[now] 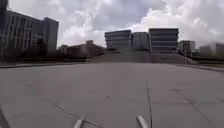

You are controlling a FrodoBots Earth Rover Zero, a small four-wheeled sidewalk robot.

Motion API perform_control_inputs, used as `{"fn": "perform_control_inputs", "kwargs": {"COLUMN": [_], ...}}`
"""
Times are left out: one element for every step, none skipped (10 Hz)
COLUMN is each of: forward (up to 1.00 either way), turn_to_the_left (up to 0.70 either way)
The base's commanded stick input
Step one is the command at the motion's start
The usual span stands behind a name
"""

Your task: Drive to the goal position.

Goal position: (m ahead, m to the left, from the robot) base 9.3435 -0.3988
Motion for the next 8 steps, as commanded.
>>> {"fn": "perform_control_inputs", "kwargs": {"forward": [0.70, 0.70, 0.70, 0.70, 0.70, 0.70, 0.70, 0.70], "turn_to_the_left": [0.00, 0.00, 0.00, 0.00, 0.00, 0.00, 0.09, 0.17]}}
